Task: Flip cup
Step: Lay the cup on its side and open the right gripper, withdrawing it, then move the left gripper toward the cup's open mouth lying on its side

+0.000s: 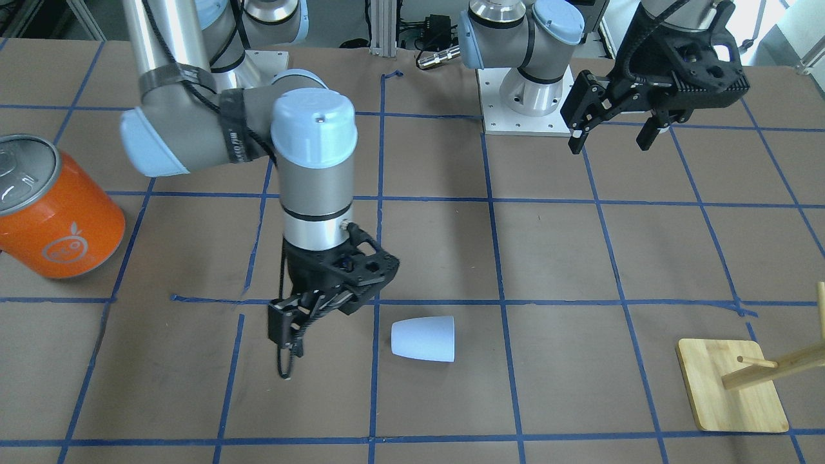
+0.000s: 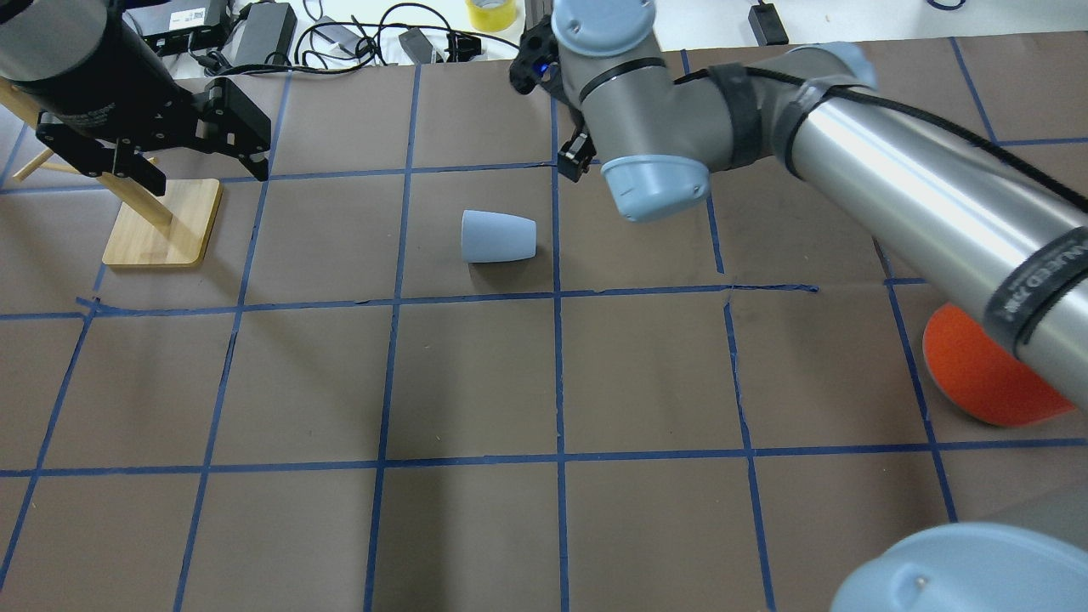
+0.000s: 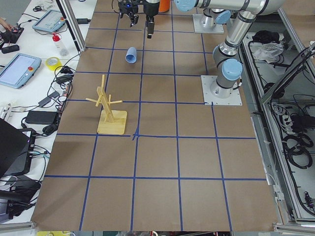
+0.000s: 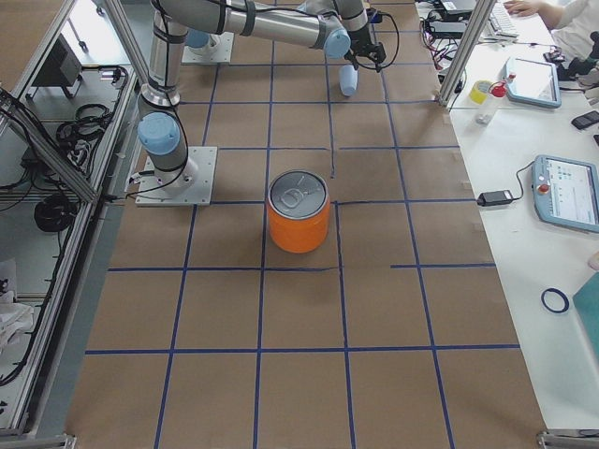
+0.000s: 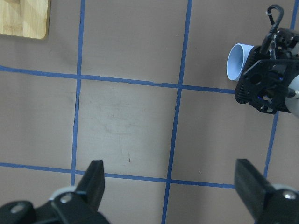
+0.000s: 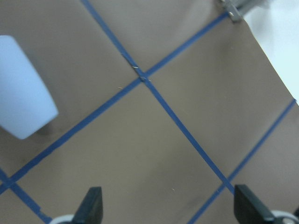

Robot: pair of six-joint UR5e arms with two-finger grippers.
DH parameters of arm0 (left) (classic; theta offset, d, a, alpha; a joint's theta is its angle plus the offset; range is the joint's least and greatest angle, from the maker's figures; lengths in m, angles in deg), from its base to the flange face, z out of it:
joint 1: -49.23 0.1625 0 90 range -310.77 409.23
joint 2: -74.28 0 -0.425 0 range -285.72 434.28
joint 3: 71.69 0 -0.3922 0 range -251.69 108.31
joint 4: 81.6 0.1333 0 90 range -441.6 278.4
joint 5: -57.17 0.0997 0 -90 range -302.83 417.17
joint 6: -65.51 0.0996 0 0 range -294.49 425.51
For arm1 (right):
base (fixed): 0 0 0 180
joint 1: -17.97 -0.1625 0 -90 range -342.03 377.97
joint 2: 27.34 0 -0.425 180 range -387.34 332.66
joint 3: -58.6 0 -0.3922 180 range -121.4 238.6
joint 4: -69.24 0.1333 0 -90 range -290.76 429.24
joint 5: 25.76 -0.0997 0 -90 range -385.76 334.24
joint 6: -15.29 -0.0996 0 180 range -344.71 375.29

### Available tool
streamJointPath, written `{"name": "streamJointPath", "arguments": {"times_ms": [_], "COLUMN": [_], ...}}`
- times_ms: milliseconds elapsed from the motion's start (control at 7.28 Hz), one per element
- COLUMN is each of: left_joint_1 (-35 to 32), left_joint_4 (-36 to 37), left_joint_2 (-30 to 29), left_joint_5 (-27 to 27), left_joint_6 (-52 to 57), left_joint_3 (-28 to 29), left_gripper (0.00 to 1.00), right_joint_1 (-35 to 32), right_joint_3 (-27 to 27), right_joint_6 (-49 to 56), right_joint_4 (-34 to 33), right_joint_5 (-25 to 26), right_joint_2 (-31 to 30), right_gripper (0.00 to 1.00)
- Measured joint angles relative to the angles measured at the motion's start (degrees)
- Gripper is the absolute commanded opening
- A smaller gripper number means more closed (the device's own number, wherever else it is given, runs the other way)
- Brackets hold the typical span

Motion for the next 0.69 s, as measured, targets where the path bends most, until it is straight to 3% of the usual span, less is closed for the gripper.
{"name": "streamJointPath", "arguments": {"times_ms": [137,412,687], "left_joint_1": [0.16,0.31,0.36], "left_joint_4": [0.09,1.92,10.94], "left_joint_2": [-0.15,-2.26,-6.44], "left_joint_5": [-0.58,-2.61,-10.73], "left_joint_6": [0.04,-0.10,-0.64], "left_joint_3": [0.08,-1.25,-6.18], "left_gripper": [1.00,1.00,1.00], "right_joint_1": [3.12,8.82,14.64], "right_joint_3": [-0.10,-0.23,-0.26], "right_joint_6": [-10.85,-28.96,-34.58], "right_joint_4": [1.78,12.41,26.06], "right_joint_5": [0.22,-0.52,-2.69], "right_joint_2": [-1.71,-5.44,-11.74], "right_gripper": [1.00,1.00,1.00]}}
